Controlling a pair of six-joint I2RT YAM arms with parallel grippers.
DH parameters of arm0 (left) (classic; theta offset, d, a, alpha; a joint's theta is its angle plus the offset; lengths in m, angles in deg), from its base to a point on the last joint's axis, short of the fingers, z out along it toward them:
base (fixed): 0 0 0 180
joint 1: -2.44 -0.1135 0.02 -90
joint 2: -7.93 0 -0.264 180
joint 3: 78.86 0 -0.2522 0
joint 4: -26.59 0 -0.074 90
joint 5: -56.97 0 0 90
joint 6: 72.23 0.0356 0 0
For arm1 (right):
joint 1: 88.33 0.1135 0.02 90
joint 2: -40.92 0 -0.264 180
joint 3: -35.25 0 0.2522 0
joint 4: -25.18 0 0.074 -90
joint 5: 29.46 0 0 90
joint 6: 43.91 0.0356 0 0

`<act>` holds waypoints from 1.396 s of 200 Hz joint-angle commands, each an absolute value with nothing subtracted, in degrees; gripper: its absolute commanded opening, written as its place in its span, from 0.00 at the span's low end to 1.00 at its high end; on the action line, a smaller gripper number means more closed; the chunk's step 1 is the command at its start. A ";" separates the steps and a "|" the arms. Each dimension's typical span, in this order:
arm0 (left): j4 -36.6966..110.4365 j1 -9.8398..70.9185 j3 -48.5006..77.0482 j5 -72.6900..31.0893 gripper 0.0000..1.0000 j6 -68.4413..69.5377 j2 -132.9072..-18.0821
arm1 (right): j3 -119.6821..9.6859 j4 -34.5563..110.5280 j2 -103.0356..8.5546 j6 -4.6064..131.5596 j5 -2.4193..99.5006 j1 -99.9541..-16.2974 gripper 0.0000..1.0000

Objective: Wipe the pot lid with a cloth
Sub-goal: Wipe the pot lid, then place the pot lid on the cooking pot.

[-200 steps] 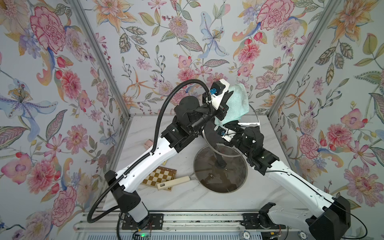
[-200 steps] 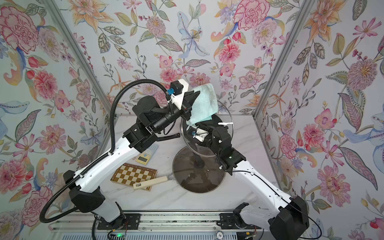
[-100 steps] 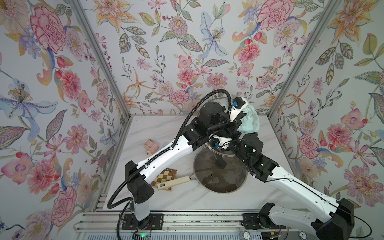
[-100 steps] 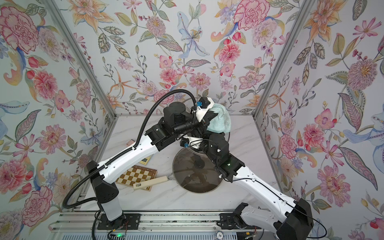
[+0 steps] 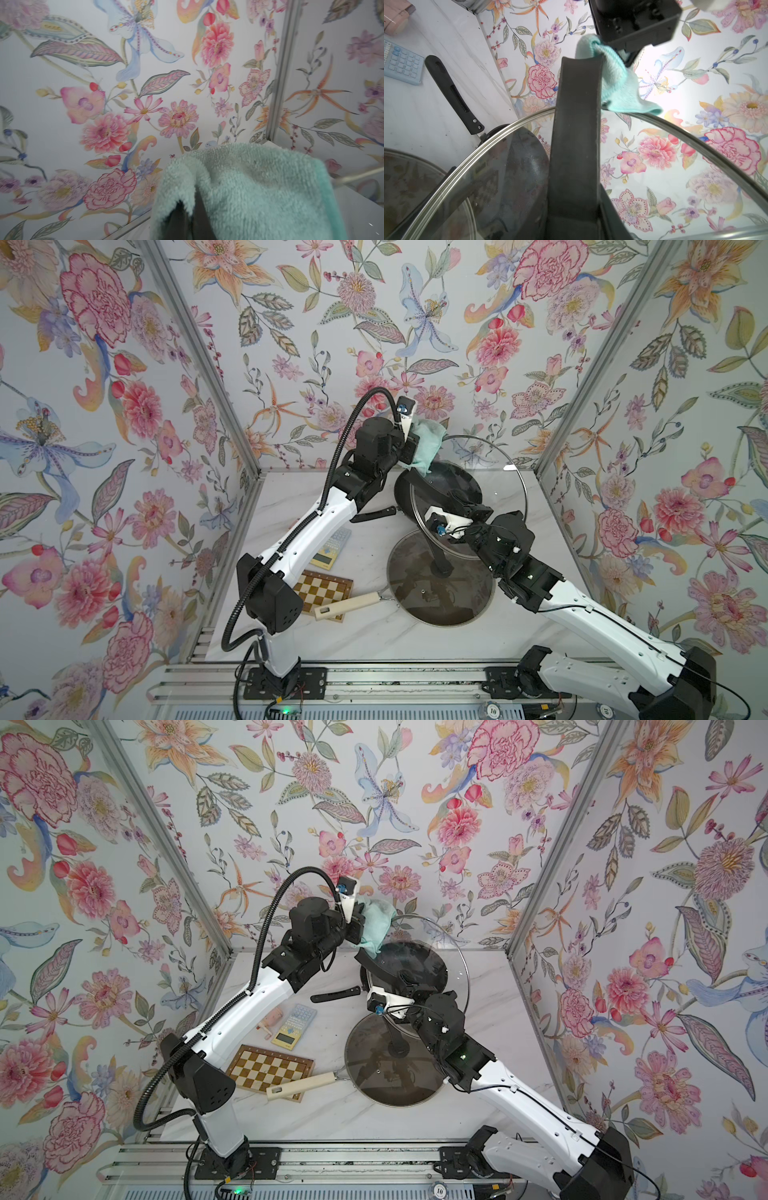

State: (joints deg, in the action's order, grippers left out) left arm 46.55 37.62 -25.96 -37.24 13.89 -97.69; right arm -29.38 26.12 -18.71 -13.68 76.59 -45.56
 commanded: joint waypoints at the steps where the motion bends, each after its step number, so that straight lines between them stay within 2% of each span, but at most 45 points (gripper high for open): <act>1: 48.47 35.46 -32.53 -46.53 0.00 12.99 -100.77 | -31.55 8.62 -14.19 -12.04 79.93 -46.09 0.00; 31: 45.37 32.59 -33.15 -44.20 0.00 10.85 -96.79 | -29.72 4.40 -15.51 -6.96 84.63 -47.12 0.00; 84: 30.43 32.68 -9.00 -31.10 0.00 10.92 -78.81 | -31.52 3.27 -22.57 21.23 83.75 -55.52 0.00; 127: 29.41 32.67 2.88 -23.92 0.00 9.28 -72.47 | -39.48 5.70 -36.34 32.23 81.30 -59.79 0.00; 197: 30.86 32.84 4.85 -30.01 0.00 4.09 -76.72 | -46.68 -4.10 -57.41 46.96 71.78 -68.20 0.00; 236: 33.10 32.85 -0.44 -31.18 0.00 3.99 -81.16 | -52.20 -8.65 -67.31 51.64 66.76 -69.21 0.00; 279: 33.91 32.75 -3.57 -33.52 0.00 3.77 -86.27 | -55.90 -7.01 -71.93 55.60 64.88 -68.43 0.00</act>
